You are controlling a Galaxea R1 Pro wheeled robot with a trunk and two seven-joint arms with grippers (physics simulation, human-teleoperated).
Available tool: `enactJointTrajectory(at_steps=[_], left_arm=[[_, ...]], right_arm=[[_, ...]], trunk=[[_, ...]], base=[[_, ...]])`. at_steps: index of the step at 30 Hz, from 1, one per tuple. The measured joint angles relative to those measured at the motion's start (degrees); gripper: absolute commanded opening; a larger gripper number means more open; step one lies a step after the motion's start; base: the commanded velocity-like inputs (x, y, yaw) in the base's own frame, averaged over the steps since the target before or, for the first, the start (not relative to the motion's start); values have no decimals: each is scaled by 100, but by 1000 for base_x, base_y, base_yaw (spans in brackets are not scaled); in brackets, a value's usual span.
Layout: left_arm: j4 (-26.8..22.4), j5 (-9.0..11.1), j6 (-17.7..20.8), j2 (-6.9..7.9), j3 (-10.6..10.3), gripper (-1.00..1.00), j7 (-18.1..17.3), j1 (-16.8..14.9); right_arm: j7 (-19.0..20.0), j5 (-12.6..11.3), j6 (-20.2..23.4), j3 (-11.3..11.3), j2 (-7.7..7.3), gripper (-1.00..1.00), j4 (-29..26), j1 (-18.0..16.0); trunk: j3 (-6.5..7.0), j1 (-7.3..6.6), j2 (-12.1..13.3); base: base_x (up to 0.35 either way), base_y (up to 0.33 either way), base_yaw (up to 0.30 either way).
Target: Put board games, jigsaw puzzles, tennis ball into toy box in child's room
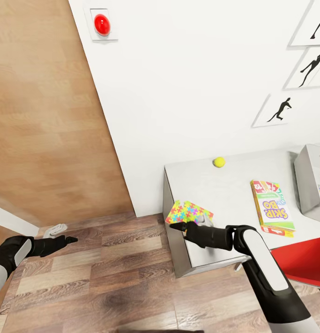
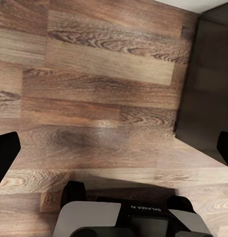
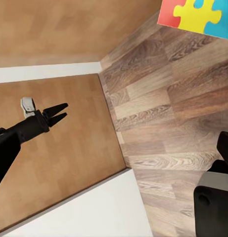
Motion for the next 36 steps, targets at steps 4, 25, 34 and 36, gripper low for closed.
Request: enactJointTrajectory(at_steps=[4, 25, 34, 36], left_arm=[[-1, 3, 0, 0, 0, 100, 0, -1], [-2, 0, 0, -114, 2, 100, -7, 0], [-4, 0, 0, -106, 9, 100, -9, 0], [-3, 0, 0, -106, 9, 100, -9, 0]], right_arm=[[1, -5, 0, 3, -26, 100, 14, 30], [26, -166, 0, -45, -720, 100, 18, 397], [90, -476, 1, -102, -821, 100, 12, 789], [126, -486, 1, -109, -815, 100, 14, 806]], trunk=[[0, 0, 0], [0, 0, 0], [1, 0, 0], [8, 0, 0]], base=[[0, 0, 0], [0, 0, 0], [0, 0, 1], [0, 0, 29]])
